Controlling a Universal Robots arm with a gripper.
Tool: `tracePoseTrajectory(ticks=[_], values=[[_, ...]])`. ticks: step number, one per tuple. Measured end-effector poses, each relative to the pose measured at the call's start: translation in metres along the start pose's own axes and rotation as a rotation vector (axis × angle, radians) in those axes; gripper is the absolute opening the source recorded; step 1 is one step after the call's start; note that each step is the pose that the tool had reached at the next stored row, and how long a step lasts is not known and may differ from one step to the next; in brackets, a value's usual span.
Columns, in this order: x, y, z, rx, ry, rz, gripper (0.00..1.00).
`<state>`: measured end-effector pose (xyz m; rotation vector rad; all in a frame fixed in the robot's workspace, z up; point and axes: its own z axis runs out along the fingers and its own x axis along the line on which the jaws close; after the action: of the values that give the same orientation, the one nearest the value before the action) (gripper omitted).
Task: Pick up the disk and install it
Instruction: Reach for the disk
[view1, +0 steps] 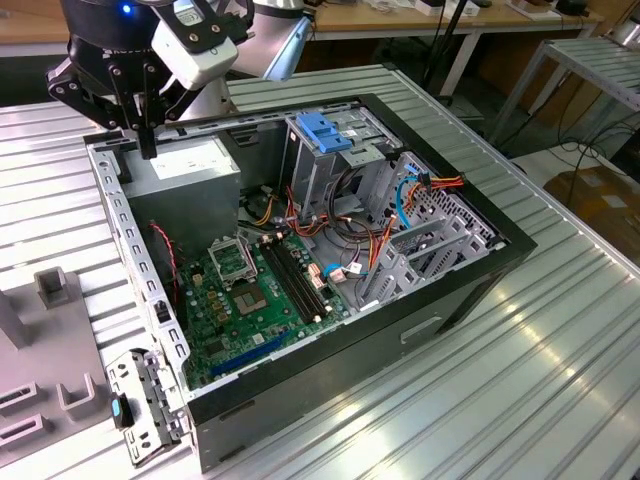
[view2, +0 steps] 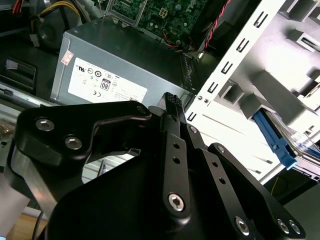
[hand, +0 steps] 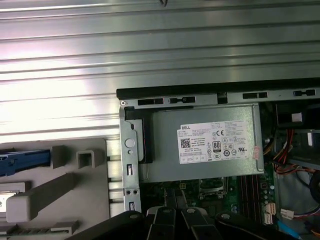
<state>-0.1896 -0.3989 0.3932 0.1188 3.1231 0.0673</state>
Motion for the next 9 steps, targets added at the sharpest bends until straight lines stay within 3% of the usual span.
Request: tracePoseTrajectory(ticks=[9], values=[[0.0021,-0.0002,0.0,0.0001,0.0012,0.0,0.11]])
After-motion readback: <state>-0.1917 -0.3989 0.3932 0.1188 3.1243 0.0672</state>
